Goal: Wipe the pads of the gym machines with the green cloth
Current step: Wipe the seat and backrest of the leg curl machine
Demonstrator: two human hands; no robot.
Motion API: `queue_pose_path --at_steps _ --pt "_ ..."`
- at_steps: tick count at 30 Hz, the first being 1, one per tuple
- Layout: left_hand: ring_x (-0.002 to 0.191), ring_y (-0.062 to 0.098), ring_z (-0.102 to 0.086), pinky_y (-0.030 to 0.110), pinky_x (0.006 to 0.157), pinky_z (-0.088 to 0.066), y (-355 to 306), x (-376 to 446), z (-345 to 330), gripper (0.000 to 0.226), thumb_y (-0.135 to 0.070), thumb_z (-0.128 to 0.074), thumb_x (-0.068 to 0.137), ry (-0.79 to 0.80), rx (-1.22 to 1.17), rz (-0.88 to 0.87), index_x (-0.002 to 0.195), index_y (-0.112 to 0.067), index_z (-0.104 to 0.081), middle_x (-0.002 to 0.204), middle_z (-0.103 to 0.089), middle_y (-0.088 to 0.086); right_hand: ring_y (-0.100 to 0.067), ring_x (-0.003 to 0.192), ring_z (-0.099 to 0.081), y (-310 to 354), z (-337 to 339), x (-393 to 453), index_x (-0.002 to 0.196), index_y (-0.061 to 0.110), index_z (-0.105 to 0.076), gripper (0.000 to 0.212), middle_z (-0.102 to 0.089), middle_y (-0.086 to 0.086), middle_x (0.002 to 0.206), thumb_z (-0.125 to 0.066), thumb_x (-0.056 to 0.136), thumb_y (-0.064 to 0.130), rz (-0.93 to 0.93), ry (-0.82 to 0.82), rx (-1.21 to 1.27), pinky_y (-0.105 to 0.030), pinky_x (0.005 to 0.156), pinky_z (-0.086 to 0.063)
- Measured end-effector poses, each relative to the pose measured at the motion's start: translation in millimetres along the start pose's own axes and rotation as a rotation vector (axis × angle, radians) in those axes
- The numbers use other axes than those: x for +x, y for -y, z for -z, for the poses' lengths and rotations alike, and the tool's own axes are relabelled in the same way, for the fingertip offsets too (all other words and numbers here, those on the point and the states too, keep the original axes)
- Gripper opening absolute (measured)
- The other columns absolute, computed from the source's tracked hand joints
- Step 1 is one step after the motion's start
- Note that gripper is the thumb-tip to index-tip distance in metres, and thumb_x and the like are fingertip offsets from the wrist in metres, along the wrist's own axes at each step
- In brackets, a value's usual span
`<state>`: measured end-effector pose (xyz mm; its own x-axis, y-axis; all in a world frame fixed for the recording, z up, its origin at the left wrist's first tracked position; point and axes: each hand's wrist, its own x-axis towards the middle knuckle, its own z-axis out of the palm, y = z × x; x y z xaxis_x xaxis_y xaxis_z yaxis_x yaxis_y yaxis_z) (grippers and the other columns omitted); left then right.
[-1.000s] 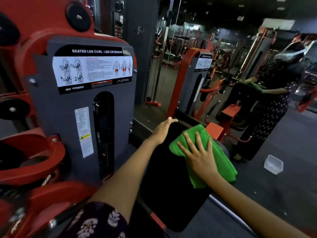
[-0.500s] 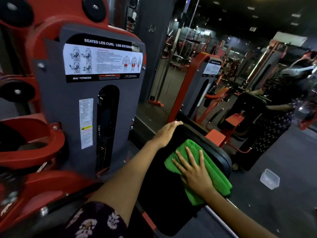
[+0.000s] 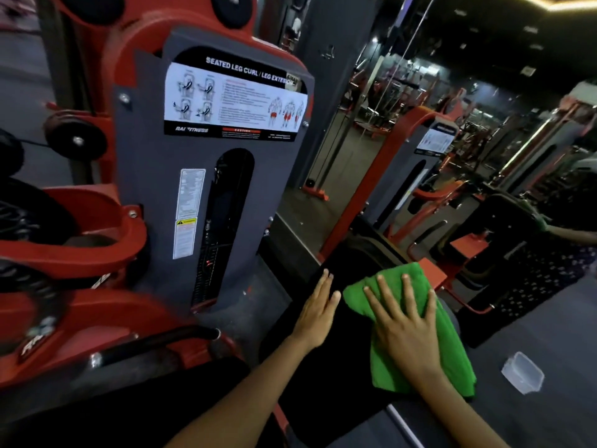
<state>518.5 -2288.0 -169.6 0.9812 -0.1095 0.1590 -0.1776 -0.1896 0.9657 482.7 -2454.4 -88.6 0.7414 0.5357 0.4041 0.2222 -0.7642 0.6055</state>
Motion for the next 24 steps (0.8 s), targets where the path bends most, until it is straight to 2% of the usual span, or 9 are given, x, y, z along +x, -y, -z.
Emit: queue_pose_path --at_steps 2,4,7,8,12,15,18,20,24 --pt "0.142 0.002 0.005 0.032 0.119 -0.007 13.6 -11.8 -5.9 0.077 -0.056 -0.037 0.093 0.025 0.121 -0.006 0.151 -0.018 -0.003 0.151 0.010 -0.018 -0.045 0.135 -0.023 11.1 -0.9 22.7 0.137 0.019 -0.050 0.060 -0.041 -0.012 0.147 -0.037 0.080 0.035 -0.127 0.020 0.015 -0.068 0.105 -0.008" --pt "0.140 0.003 0.014 0.035 0.119 -0.004 21.4 -18.4 -13.4 0.099 -0.070 -0.041 0.079 0.056 0.232 -0.009 0.150 -0.017 0.005 0.149 0.020 -0.015 -0.046 0.138 -0.016 26.5 -6.2 35.1 0.137 0.017 -0.049 0.061 -0.040 -0.013 0.147 -0.037 0.079 0.034 -0.104 0.056 0.027 -0.067 0.107 -0.001" --pt "0.142 0.012 0.019 0.051 0.117 -0.003 21.2 -26.0 -16.7 0.106 -0.051 -0.063 0.080 0.122 0.357 0.030 0.150 -0.020 0.011 0.146 0.030 -0.015 -0.037 0.145 0.006 27.0 -18.9 17.8 0.135 0.017 -0.053 0.062 -0.042 -0.009 0.146 -0.036 0.078 0.033 0.140 0.064 -0.020 -0.063 0.110 0.002" --pt "0.143 0.016 0.020 0.054 0.116 -0.002 21.5 -28.0 -15.7 0.110 -0.048 -0.067 0.079 0.143 0.391 0.040 0.149 -0.022 0.014 0.146 0.034 -0.015 -0.035 0.145 0.005 20.8 -16.6 10.3 0.134 0.018 -0.055 0.062 -0.044 -0.008 0.145 -0.036 0.077 0.034 0.171 0.053 -0.019 -0.062 0.111 0.000" --pt "0.142 0.032 0.020 0.060 0.113 -0.007 27.0 -23.7 -11.6 0.125 -0.047 -0.075 0.071 0.188 0.456 0.135 0.144 -0.033 0.026 0.146 0.043 -0.008 -0.041 0.135 -0.026 7.9 0.6 36.3 0.131 0.019 -0.056 0.057 -0.046 -0.010 0.144 -0.041 0.080 0.036 -0.021 -0.003 -0.005 -0.065 0.106 -0.010" --pt "0.142 0.031 0.023 0.063 0.111 -0.010 26.5 -22.1 -18.1 0.129 -0.042 -0.078 0.068 0.201 0.466 0.174 0.144 -0.032 0.026 0.146 0.043 -0.008 -0.044 0.134 -0.031 25.8 -7.3 63.9 0.130 0.016 -0.057 0.059 -0.046 -0.012 0.143 -0.069 0.076 0.037 -0.005 0.036 0.001 -0.066 0.104 -0.009" --pt "0.142 0.028 0.024 0.064 0.112 -0.009 26.5 -23.4 -18.0 0.125 -0.046 -0.077 0.069 0.213 0.484 0.187 0.149 -0.024 0.015 0.151 0.035 -0.001 -0.037 0.143 -0.010 31.8 -21.2 43.2 0.129 0.015 -0.058 0.077 -0.048 -0.010 0.141 -0.081 0.062 0.046 0.194 0.039 0.000 -0.060 0.113 0.004" --pt "0.142 0.025 0.023 0.063 0.111 -0.010 28.3 -25.5 -16.3 0.127 -0.048 -0.078 0.067 0.193 0.461 0.159 0.148 -0.024 0.017 0.146 0.041 -0.009 -0.032 0.146 0.007 21.4 -18.5 18.0 0.131 0.017 -0.057 0.076 -0.046 -0.007 0.144 -0.079 0.064 0.044 0.221 0.041 0.010 -0.058 0.113 0.002" --pt "0.141 0.026 0.024 0.058 0.114 -0.012 31.6 -23.4 -15.2 0.136 -0.043 -0.082 0.065 0.171 0.423 0.118 0.141 -0.024 0.030 0.135 0.046 -0.016 -0.038 0.139 -0.019 5.8 -5.9 25.3 0.133 0.018 -0.054 0.065 -0.043 -0.009 0.146 -0.071 0.073 0.033 0.021 -0.068 -0.010 -0.061 0.108 -0.006"
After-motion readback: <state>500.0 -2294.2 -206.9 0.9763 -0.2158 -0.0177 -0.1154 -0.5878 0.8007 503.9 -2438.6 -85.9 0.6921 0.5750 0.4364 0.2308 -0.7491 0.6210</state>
